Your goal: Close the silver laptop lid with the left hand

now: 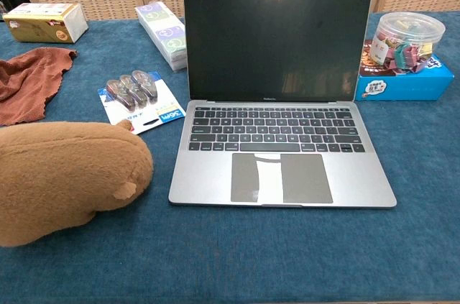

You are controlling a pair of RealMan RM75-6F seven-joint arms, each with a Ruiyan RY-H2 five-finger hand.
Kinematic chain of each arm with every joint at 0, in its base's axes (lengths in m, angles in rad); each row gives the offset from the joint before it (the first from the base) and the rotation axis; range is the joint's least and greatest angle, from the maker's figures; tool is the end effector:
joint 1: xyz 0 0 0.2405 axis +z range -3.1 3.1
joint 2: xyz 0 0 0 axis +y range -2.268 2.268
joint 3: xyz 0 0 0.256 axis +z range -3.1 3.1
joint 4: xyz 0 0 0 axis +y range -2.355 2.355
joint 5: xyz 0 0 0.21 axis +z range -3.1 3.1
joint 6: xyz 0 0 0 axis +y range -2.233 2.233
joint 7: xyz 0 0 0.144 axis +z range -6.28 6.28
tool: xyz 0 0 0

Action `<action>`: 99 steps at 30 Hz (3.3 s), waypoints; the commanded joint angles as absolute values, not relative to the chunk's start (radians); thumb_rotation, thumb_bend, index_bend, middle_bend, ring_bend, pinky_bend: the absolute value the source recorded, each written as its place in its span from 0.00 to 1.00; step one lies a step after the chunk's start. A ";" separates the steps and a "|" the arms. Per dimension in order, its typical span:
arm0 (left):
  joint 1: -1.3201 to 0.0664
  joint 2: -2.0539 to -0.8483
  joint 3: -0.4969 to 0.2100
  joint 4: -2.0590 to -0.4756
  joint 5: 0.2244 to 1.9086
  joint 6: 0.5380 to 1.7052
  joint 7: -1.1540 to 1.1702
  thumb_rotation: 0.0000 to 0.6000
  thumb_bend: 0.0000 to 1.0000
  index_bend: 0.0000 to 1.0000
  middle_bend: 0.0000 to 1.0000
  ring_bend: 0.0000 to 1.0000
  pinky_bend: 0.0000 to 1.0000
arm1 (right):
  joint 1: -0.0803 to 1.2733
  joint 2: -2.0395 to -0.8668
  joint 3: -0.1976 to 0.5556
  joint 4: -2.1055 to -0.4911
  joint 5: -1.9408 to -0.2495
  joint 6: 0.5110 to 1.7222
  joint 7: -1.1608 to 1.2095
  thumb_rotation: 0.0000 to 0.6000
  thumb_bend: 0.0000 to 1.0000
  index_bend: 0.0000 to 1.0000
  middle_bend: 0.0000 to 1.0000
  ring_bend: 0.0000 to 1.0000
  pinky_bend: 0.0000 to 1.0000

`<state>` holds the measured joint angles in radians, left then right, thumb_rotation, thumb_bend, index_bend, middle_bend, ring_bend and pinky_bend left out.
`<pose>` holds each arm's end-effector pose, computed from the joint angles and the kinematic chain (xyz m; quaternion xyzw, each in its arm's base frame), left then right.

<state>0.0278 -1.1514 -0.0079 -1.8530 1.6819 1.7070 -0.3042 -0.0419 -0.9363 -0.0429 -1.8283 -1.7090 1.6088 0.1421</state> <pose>-0.2476 0.1364 0.1550 -0.4526 -0.4815 -0.5973 0.4544 -0.2719 -0.1228 0.1900 0.5835 -0.4294 0.4492 0.5229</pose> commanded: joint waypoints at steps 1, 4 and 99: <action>0.028 -1.151 -0.007 -1.853 1.682 1.707 -0.305 1.00 0.09 0.31 0.03 0.05 0.10 | -0.042 -0.936 -0.043 -1.829 -1.708 1.608 0.142 1.00 0.18 0.00 0.00 0.00 0.05; 0.028 -1.150 -0.007 -1.853 1.681 1.706 -0.306 1.00 0.09 0.31 0.03 0.05 0.10 | -0.042 -0.936 -0.043 -1.829 -1.710 1.610 0.141 1.00 0.18 0.00 0.00 0.00 0.05; -1.278 -1.274 -0.398 -1.254 1.377 0.441 -0.874 1.00 0.09 0.16 0.01 0.00 0.08 | 0.026 -0.941 -0.044 -1.720 -1.603 1.446 0.343 1.00 0.18 0.00 0.00 0.00 0.05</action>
